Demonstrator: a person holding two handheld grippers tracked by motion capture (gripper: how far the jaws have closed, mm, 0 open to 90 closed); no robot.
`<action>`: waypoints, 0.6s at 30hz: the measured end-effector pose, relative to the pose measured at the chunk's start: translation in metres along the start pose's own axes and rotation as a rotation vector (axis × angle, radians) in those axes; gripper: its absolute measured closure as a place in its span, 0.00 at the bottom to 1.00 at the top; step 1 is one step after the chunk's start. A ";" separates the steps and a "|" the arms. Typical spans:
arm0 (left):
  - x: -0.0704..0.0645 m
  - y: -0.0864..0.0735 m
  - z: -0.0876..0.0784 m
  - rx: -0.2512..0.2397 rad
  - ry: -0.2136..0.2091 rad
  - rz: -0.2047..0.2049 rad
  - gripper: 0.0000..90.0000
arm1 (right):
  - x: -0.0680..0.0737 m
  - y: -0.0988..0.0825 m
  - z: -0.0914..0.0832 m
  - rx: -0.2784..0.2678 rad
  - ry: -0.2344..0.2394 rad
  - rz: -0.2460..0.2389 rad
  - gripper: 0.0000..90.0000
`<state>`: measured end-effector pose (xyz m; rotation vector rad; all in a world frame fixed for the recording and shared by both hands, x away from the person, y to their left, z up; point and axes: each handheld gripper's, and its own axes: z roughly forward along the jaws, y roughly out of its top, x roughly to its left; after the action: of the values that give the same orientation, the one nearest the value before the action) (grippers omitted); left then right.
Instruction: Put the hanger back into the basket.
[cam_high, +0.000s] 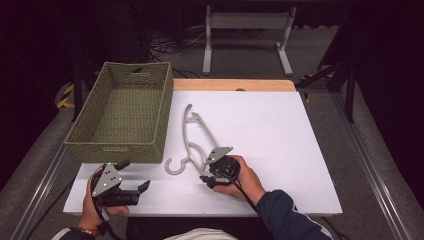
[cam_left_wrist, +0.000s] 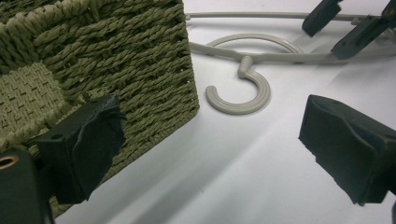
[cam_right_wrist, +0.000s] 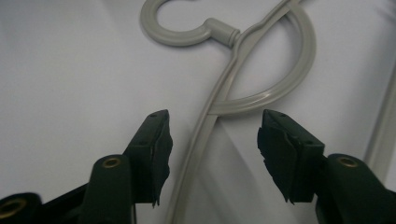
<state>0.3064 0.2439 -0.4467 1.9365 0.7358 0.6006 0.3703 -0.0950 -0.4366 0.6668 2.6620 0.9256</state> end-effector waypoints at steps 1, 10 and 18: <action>0.000 0.000 0.000 0.000 0.000 0.000 0.08 | 0.000 0.000 0.003 0.013 0.004 -0.005 0.53; -0.001 0.000 0.001 0.007 -0.020 -0.002 0.09 | -0.005 0.000 0.011 0.052 0.060 0.028 0.70; -0.002 0.000 0.001 0.007 -0.024 0.000 0.09 | -0.016 0.007 0.013 0.095 0.101 0.033 0.80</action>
<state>0.3063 0.2419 -0.4471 1.9472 0.7236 0.5742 0.3909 -0.0915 -0.4411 0.7050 2.8070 0.8683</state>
